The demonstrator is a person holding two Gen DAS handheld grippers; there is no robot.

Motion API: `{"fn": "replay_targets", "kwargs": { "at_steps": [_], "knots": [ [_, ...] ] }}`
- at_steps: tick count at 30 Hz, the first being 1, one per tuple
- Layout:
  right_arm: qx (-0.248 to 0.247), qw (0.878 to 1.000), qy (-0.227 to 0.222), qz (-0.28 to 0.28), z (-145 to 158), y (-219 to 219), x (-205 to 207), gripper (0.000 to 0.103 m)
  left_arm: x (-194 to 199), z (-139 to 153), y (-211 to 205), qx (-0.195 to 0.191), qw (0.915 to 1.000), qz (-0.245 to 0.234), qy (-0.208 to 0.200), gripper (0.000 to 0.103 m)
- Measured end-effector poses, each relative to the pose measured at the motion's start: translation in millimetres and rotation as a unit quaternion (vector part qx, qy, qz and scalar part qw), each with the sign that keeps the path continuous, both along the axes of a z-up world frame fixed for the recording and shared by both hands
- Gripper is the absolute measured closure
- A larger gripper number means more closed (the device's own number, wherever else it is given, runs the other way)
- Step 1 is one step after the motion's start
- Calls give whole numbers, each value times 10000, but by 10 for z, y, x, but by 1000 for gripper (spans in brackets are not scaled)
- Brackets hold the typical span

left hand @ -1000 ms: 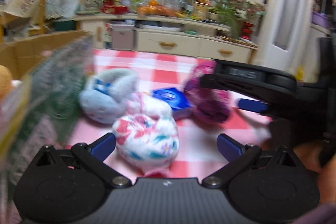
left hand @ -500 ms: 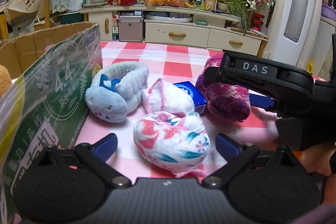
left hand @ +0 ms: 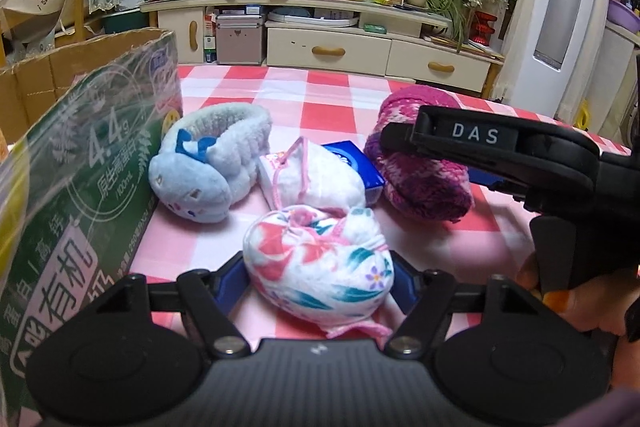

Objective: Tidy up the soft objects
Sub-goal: 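Grasp the pink knit sock with the right gripper while the left grasps the floral pouch, then lift the knit sock and floral pouch off the table with both grippers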

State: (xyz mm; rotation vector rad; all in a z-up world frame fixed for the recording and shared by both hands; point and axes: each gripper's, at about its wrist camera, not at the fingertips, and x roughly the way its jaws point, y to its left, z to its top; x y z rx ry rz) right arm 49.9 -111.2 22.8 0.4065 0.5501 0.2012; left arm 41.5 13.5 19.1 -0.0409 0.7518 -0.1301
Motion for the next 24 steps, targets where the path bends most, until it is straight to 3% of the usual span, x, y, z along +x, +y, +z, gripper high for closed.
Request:
{"fn": "replay_targets", "kwargs": {
  "at_steps": [12, 24],
  "knots": [
    [-60, 9997, 120, -194, 10, -124, -187, 22, -159, 7, -26, -205, 9996, -135, 149, 32],
    [-220, 9987, 204, -413, 18, -173, -359, 22, -292, 6, -45, -178, 9992, -322, 180, 32]
  ]
}}
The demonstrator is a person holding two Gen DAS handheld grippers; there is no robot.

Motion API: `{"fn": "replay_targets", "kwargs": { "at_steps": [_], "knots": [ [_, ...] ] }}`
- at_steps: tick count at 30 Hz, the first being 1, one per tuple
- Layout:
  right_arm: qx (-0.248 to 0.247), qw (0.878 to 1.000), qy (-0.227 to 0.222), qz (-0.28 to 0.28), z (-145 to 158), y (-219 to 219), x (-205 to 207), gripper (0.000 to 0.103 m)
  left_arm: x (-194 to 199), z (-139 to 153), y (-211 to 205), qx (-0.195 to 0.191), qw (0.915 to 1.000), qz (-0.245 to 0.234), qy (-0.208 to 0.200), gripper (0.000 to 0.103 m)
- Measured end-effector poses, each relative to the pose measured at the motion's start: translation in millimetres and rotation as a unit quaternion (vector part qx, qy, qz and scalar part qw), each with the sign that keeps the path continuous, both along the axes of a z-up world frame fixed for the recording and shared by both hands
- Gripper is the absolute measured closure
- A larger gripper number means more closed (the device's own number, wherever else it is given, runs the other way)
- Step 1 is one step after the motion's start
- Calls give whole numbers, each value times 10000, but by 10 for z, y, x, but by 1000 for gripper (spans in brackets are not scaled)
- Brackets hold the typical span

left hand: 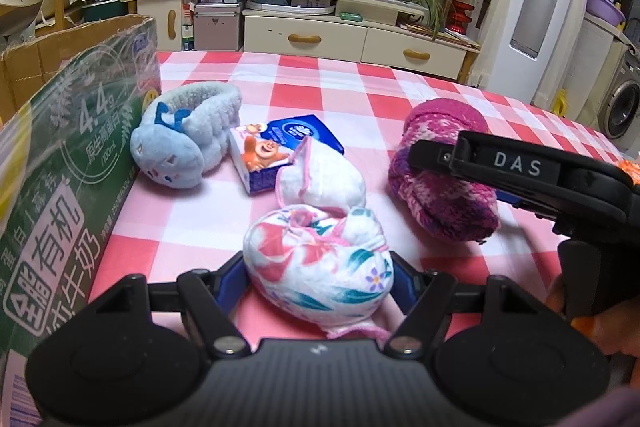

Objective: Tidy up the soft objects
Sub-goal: 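Lift the knit sock and floral pouch off the table with both grippers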

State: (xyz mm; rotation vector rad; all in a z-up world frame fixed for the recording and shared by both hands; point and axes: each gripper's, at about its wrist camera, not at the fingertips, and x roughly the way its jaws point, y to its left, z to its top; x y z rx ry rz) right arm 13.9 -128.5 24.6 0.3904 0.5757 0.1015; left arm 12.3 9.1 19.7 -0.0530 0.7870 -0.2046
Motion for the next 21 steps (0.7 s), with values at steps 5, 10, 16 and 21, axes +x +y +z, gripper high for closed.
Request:
{"fn": "replay_targets", "kwargs": {
  "at_steps": [5, 10, 16, 21],
  "knots": [
    [-30, 9999, 57, -132, 6, -40, -8, 22, -51, 14, -12, -77, 9999, -98, 67, 32],
    [-68, 9997, 108, -226, 8, -41, -60, 23, -85, 26, 2, -160, 9996, -176, 139, 32],
    [-51, 9991, 189, -369, 5, -69, -127, 23, -131, 90, 27, -271, 9992, -268, 115, 32],
    [-101, 9988, 221, -425, 15, -62, -162, 23, -161, 170, 80, -353, 9990, -271, 49, 32]
  ]
}}
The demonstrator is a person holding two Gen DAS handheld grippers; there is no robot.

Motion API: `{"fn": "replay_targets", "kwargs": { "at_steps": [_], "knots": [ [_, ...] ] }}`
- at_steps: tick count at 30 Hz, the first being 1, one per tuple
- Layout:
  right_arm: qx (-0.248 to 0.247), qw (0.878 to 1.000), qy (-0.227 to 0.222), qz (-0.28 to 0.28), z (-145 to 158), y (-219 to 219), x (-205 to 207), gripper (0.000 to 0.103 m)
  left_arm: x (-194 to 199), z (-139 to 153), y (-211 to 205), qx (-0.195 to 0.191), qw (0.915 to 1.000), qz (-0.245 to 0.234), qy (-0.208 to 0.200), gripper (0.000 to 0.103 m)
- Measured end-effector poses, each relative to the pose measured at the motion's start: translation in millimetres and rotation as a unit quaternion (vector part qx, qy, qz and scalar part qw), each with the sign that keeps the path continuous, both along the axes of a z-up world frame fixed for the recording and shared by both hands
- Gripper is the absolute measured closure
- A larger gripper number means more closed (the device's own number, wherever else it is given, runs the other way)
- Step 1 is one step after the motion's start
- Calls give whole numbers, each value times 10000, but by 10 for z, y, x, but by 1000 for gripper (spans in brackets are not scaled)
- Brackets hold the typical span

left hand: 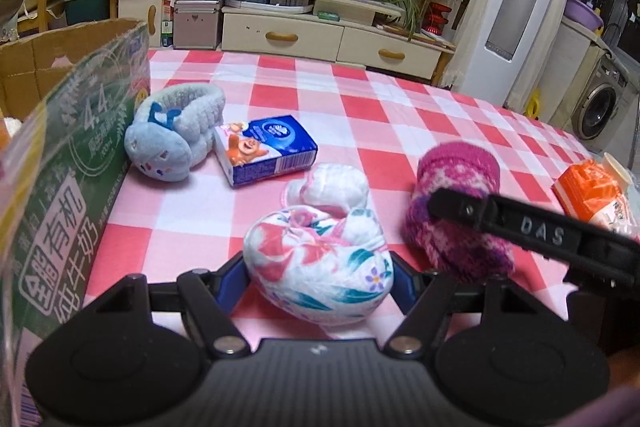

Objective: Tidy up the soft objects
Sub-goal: 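Lift the knit sock and floral pouch off the table with both grippers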

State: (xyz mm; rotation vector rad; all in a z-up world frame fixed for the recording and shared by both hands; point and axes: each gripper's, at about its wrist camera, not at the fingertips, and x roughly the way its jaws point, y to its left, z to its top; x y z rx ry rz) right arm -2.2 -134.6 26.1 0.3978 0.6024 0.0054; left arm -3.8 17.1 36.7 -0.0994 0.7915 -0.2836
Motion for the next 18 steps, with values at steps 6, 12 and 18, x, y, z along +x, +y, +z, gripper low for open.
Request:
{"fn": "replay_targets", "kwargs": {
  "at_steps": [6, 12, 18],
  "knots": [
    [-30, 9999, -11, -100, 20, -6, -43, 23, -58, 143, 77, -71, 9999, 12, -152, 32],
    [-93, 9998, -85, -122, 51, 11, -109, 23, -100, 292, 159, -59, 9992, 26, -391, 32],
    [-136, 9997, -179, -83, 72, 29, -197, 23, -113, 407, 228, 26, 9982, 78, -600, 32]
  ]
}}
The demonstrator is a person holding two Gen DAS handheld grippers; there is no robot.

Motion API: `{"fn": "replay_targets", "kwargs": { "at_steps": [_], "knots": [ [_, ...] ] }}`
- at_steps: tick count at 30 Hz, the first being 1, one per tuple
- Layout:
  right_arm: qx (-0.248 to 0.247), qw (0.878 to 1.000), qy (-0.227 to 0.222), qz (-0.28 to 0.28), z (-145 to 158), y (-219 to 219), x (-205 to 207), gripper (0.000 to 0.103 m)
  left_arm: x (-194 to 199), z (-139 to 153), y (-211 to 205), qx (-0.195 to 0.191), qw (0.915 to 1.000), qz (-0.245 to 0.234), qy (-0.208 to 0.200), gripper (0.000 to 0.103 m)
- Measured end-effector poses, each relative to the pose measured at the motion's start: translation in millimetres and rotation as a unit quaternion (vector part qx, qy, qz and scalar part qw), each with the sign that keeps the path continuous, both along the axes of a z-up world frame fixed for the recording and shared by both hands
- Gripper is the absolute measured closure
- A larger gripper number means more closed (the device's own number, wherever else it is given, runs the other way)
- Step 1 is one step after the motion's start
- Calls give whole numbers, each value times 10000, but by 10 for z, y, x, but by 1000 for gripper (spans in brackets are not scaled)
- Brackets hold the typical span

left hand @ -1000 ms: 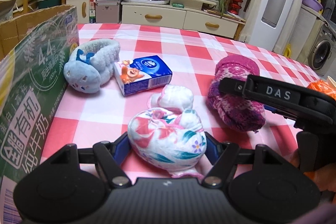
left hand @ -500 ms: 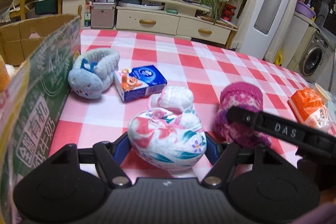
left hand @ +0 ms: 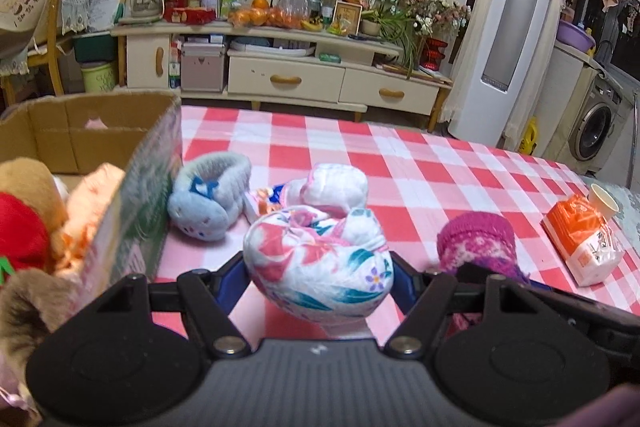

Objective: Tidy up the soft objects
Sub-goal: 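Lift the knit sock and floral pouch off the table with both grippers, then carry the knit sock and floral pouch over the cardboard box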

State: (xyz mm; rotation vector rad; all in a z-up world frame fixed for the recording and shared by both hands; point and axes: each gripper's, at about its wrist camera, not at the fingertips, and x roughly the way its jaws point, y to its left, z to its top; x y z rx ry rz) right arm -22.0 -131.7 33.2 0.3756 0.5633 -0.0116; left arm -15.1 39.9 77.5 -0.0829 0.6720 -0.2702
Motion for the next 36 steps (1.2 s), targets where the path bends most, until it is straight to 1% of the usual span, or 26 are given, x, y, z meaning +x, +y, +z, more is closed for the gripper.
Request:
{"fn": "replay_targets", "kwargs": {
  "at_steps": [15, 29, 31, 32, 34, 36],
  "knots": [
    [-126, 9992, -260, 277, 92, 127, -69, 23, 6, 235, 223, 149, 9986, 303, -405, 32],
    [-327, 9949, -619, 730, 266, 357, -68, 23, 46, 452, 647, 119, 9948, 732, -692, 32],
    [-347, 9940, -686, 776, 294, 363, -57, 25, 55, 467, 709, 104, 9941, 806, -716, 32],
    [-356, 9934, -740, 807, 316, 372, -55, 28, 63, 477, 739, 91, 9938, 838, -725, 32],
    [-419, 9919, -831, 866, 368, 398, -39, 29, 67, 487, 801, 72, 9932, 896, -743, 32],
    [-659, 9893, -893, 947, 375, 455, -39, 30, 80, 479, 857, 82, 9925, 964, -742, 32]
  ]
}}
